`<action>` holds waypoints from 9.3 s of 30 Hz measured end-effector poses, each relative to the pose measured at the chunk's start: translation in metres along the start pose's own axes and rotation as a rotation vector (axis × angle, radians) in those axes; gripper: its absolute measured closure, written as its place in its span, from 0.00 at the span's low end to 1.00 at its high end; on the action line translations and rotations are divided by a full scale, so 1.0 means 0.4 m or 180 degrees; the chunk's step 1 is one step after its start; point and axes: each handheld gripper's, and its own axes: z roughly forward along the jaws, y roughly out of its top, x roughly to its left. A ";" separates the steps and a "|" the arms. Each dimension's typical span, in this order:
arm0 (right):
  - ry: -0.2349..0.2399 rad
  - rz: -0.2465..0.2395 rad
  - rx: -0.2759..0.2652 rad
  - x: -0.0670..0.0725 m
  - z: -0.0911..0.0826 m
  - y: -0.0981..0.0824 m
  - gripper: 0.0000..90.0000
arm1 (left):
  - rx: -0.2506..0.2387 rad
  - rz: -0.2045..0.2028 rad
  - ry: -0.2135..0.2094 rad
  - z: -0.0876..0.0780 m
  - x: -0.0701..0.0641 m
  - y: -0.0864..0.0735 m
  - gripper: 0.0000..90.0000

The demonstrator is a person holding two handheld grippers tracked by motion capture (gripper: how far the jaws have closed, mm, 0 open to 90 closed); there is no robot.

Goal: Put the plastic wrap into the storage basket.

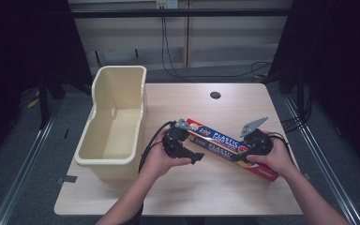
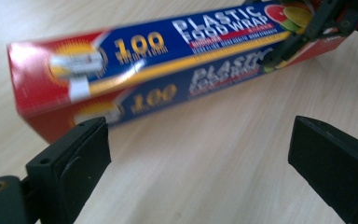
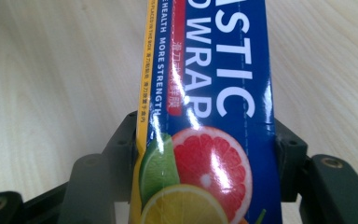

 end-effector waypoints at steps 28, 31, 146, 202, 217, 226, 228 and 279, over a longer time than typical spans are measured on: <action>0.0472 -0.0725 0.0019 0.003 -0.040 0.057 0.46 | 0.0282 0.0468 -0.0332 0.056 0.002 0.147 0.05; 0.0506 -0.0737 0.0034 0.003 -0.040 0.060 0.46 | 0.0306 0.0490 -0.0348 0.062 -0.002 0.150 0.05; -0.0232 -0.0101 -0.0584 0.018 0.017 -0.013 0.02 | 0.1089 -0.1046 0.0696 -0.438 0.120 0.154 0.45; -0.0167 -0.0104 -0.0608 0.017 0.017 -0.008 0.02 | 0.0822 -0.1675 0.1138 -0.633 0.175 0.095 0.45; -0.0153 -0.0082 -0.0632 0.014 0.013 -0.007 0.02 | 0.0775 -0.1860 0.1252 -0.659 0.194 0.074 0.45; -0.0153 -0.0085 -0.0634 0.015 0.012 -0.006 0.02 | 0.0741 -0.1947 0.1360 -0.672 0.202 0.064 0.45; -0.0165 -0.0095 -0.0641 0.014 0.012 -0.006 0.02 | 0.0730 -0.1997 0.1374 -0.673 0.206 0.060 0.45; -0.0142 -0.0099 -0.0656 0.013 0.008 -0.005 0.02 | 0.0921 -0.2364 0.1404 -0.570 0.252 0.002 0.45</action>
